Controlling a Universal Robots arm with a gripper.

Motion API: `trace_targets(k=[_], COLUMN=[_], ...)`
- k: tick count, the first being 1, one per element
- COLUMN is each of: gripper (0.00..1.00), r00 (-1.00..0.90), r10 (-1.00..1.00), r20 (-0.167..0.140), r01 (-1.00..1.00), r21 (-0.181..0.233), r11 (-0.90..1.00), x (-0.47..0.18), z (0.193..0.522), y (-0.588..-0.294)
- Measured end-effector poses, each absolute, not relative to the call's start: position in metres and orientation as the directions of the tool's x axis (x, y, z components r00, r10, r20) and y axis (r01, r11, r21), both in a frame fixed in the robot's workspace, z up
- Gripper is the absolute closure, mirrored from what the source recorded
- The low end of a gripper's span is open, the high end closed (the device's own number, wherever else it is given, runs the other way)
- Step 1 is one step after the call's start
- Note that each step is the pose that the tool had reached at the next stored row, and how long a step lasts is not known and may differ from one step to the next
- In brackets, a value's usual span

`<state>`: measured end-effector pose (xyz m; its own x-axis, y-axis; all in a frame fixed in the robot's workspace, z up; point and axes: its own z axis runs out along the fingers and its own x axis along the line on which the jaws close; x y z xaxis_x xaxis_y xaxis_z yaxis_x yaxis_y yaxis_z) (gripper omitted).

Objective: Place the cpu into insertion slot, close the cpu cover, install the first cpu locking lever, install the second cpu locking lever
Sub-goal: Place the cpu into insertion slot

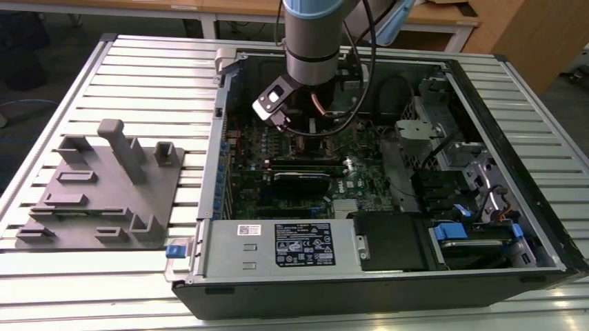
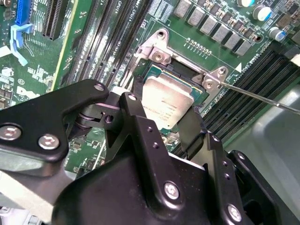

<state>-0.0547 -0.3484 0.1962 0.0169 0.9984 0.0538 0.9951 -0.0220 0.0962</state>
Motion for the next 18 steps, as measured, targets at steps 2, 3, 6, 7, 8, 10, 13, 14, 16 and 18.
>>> trace_targets(k=[2, 3, 6, 7, 8, 10, 13, 14, 16, 18], gripper=[0.46, 0.46, 0.46, 0.46, 0.46, 0.46, 0.46, 0.46, 0.46, 0.46], r00=[0.017, 0.017, 0.017, 0.017, 0.017, 0.018, 0.018, 0.018, 0.019, 0.019], r10=[0.998, 0.998, 0.998, 0.998, 0.998, 0.999, 0.999, 0.999, 0.999, 0.999], r20=[0.054, 0.054, 0.054, 0.054, 0.053, 0.051, 0.051, 0.051, 0.051, 0.051], r01=[0.995, 0.995, 0.995, 0.995, 0.995, 0.995, 0.995, 0.995, 0.995, 0.995], r21=[0.096, 0.096, 0.096, 0.096, 0.096, 0.096, 0.096, 0.096, 0.096, 0.096], r11=[-0.022, -0.022, -0.022, -0.022, -0.022, -0.022, -0.023, -0.023, -0.023, -0.023], x=[-0.0548, -0.0547, -0.0547, -0.0545, -0.0540, -0.0520, -0.0513, -0.0513, -0.0514, -0.0514], z=[0.1961, 0.1961, 0.1961, 0.1961, 0.1960, 0.1961, 0.1955, 0.1949, 0.1948, 0.1947], y=[-0.3471, -0.3463, -0.3450, -0.3450, -0.3450, -0.3451, -0.3451, -0.3451, -0.3451, -0.3451])
